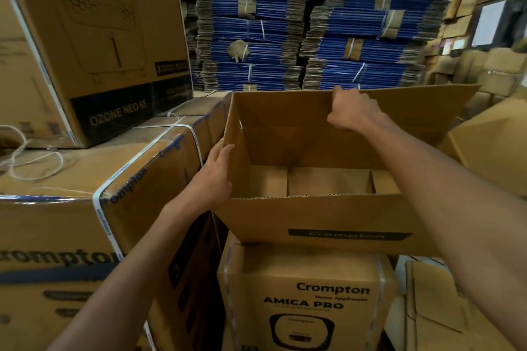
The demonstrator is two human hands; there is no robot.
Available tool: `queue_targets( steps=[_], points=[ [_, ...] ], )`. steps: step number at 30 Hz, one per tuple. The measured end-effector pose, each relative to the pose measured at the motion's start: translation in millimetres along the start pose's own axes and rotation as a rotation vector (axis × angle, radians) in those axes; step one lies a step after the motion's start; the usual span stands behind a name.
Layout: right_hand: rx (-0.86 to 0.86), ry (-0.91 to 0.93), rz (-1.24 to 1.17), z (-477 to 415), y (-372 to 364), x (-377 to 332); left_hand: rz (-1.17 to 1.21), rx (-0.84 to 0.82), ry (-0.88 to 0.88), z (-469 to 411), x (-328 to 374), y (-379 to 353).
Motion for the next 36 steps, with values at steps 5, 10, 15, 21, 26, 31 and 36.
queue_targets(
  steps=[5,10,15,21,26,31,36],
  points=[
    [0.024,0.090,-0.069,7.4,-12.7,5.7,-0.007,-0.020,0.006,-14.1,0.4,3.0],
    [0.094,0.144,-0.184,28.4,-12.6,21.4,0.083,0.155,0.044,-29.3,-0.6,4.4],
    [0.172,0.117,-0.257,70.6,-19.9,50.8,0.199,0.303,0.046,-38.9,-0.8,9.1],
    [0.400,0.053,-0.268,112.3,-28.2,111.3,0.535,0.657,0.098,-45.5,-3.4,1.7],
    [0.731,0.000,-0.370,151.1,-62.4,168.6,1.080,0.741,0.060,-41.8,-10.5,-22.7],
    [0.932,-0.006,-0.485,183.9,-104.0,187.0,1.516,0.662,0.093,-38.1,-29.6,-79.8],
    [0.924,-0.325,-0.829,194.8,-161.9,206.8,1.420,0.532,0.332,-37.1,-46.2,-135.9]
  ],
)
Point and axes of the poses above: each hand's wrist, its own z-axis away from the middle knuckle, its own y-axis out of the back of the hand, x = y × z, the point moved 3 cm from there along -z, towards the middle knuckle, and after that the axes turned 10 degrees about -x, right-handed, at the moved point
